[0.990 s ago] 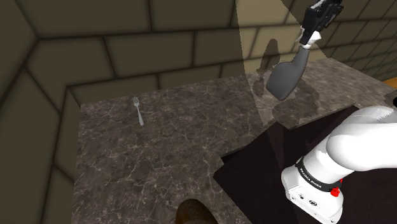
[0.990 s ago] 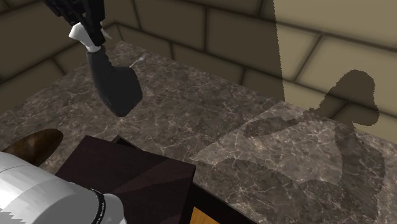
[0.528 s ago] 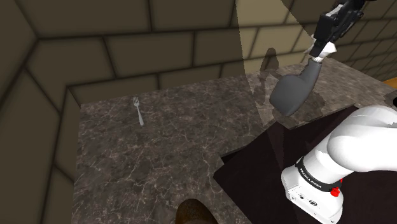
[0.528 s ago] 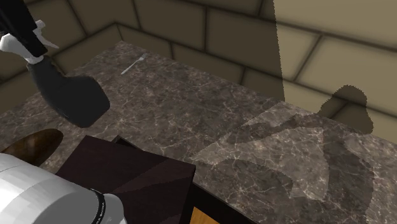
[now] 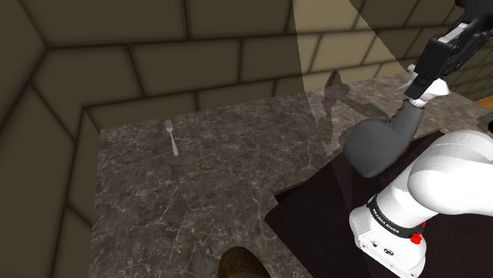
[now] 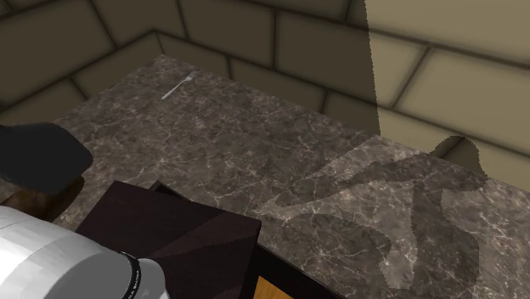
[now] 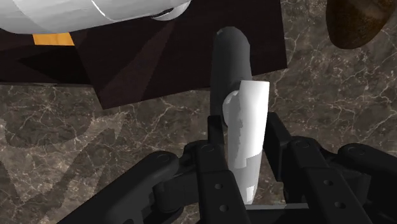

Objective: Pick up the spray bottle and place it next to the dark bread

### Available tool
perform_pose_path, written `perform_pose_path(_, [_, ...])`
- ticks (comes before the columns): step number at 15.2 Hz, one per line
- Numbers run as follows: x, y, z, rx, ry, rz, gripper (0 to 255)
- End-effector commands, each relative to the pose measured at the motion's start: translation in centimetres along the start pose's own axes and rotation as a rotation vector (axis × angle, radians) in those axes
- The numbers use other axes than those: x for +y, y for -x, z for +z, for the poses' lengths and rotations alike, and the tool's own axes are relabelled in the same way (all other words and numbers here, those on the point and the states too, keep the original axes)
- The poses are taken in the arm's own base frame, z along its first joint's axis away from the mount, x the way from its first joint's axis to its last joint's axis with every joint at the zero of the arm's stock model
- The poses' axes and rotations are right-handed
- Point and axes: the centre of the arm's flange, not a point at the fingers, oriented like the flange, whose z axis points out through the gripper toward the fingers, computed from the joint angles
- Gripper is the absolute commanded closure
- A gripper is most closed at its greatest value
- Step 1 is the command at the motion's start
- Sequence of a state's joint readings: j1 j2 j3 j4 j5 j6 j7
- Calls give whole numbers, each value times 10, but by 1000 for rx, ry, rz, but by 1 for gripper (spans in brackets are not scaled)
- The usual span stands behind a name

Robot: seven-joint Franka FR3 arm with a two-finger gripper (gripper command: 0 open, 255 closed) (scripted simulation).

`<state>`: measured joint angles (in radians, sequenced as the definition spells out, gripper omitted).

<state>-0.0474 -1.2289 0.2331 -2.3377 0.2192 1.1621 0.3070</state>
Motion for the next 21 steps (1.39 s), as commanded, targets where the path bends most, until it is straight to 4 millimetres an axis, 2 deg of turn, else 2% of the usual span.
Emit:
perform_pose_path(1, [-18,19,0,-1,0,1,255])
perform_pose_path(21, [-188,220,-10,-1,0,1,255])
